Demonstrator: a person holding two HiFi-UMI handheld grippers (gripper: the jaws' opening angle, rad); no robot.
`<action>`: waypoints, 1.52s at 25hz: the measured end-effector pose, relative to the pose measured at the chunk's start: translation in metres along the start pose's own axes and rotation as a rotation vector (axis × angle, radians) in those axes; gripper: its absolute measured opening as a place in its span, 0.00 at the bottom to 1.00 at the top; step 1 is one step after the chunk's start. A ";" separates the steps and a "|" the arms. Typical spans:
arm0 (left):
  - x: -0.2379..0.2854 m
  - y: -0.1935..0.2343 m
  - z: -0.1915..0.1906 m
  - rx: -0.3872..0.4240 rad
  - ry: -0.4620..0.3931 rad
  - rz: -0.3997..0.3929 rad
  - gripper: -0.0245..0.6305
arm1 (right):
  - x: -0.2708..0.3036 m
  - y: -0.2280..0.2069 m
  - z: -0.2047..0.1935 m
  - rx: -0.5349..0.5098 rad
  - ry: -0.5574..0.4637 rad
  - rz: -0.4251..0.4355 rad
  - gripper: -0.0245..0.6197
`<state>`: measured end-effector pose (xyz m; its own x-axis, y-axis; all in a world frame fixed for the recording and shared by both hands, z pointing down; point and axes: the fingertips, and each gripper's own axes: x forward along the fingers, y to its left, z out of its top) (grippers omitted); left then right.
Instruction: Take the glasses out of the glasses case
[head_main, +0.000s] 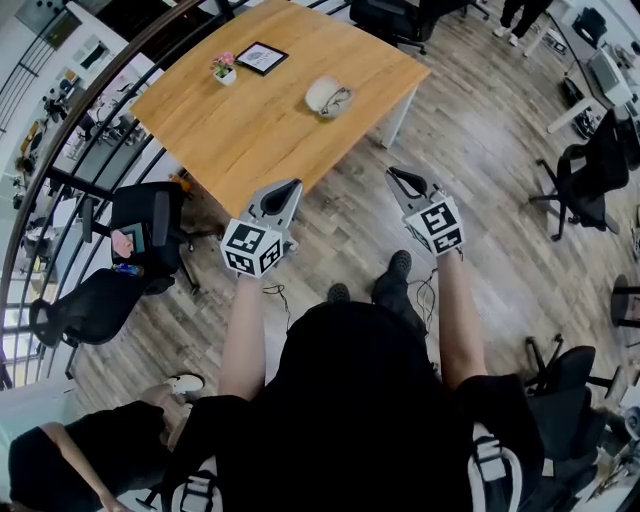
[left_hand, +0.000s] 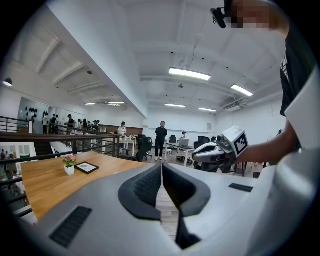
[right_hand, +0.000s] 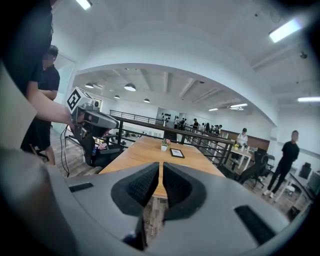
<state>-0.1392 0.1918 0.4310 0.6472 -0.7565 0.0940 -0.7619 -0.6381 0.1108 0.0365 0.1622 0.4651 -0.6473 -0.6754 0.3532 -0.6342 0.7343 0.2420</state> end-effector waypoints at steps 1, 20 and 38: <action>0.000 0.001 0.000 0.002 0.000 0.002 0.07 | 0.000 0.000 0.000 0.000 -0.002 -0.001 0.09; 0.009 -0.005 -0.001 -0.020 -0.004 -0.083 0.33 | 0.009 0.001 -0.005 0.018 -0.018 0.015 0.39; 0.073 0.021 -0.009 -0.060 0.045 -0.049 0.34 | 0.038 -0.057 -0.030 0.078 0.000 0.027 0.39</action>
<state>-0.1079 0.1244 0.4494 0.6848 -0.7169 0.1308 -0.7277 -0.6631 0.1752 0.0607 0.0971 0.4923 -0.6644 -0.6555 0.3591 -0.6475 0.7448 0.1614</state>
